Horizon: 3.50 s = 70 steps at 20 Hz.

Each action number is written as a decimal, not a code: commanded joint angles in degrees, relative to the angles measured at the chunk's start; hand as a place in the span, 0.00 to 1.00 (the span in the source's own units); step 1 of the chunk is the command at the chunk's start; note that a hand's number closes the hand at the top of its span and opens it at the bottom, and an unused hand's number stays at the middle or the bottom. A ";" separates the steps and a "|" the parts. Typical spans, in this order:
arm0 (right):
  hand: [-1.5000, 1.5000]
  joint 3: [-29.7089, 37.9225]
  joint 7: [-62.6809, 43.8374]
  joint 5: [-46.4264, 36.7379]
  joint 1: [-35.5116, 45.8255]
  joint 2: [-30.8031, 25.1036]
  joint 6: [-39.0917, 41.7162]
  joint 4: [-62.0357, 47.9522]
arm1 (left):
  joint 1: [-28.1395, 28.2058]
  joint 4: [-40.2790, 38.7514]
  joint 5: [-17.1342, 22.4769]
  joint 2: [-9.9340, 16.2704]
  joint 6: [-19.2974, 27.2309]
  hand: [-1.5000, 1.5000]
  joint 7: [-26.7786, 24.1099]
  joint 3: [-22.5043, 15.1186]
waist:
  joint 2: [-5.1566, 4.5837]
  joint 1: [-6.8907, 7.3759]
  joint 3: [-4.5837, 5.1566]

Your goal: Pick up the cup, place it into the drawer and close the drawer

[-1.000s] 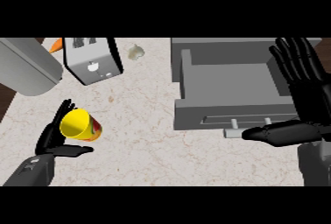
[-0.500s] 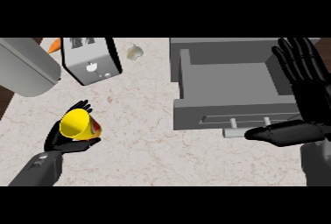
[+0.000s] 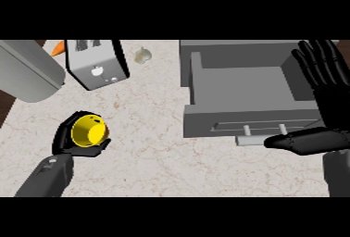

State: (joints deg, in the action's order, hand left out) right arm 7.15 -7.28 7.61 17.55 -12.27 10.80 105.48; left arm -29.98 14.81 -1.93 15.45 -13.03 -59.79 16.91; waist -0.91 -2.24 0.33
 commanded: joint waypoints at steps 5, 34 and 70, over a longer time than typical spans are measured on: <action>0.00 2.44 -2.17 2.22 -0.34 -1.23 0.08 1.38 | 0.13 2.29 4.84 -5.06 2.70 1.00 -10.50 4.81 | 0.47 0.75 -0.12; 0.00 2.09 0.27 -2.22 -3.72 -0.48 -1.32 2.18 | -30.72 29.62 10.25 -15.44 23.57 1.00 35.41 -16.22 | 1.05 0.98 -0.34; 1.00 -10.26 1.03 11.26 6.60 1.63 16.36 -3.40 | -41.77 9.03 32.18 -15.45 25.70 0.00 36.73 -33.00 | -1.85 -9.39 -0.29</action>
State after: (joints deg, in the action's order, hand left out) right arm 0.13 -4.99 14.69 23.94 -10.39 21.68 101.55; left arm -72.03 21.63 26.42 0.00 14.28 -19.26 -17.55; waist -2.91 -11.95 -0.02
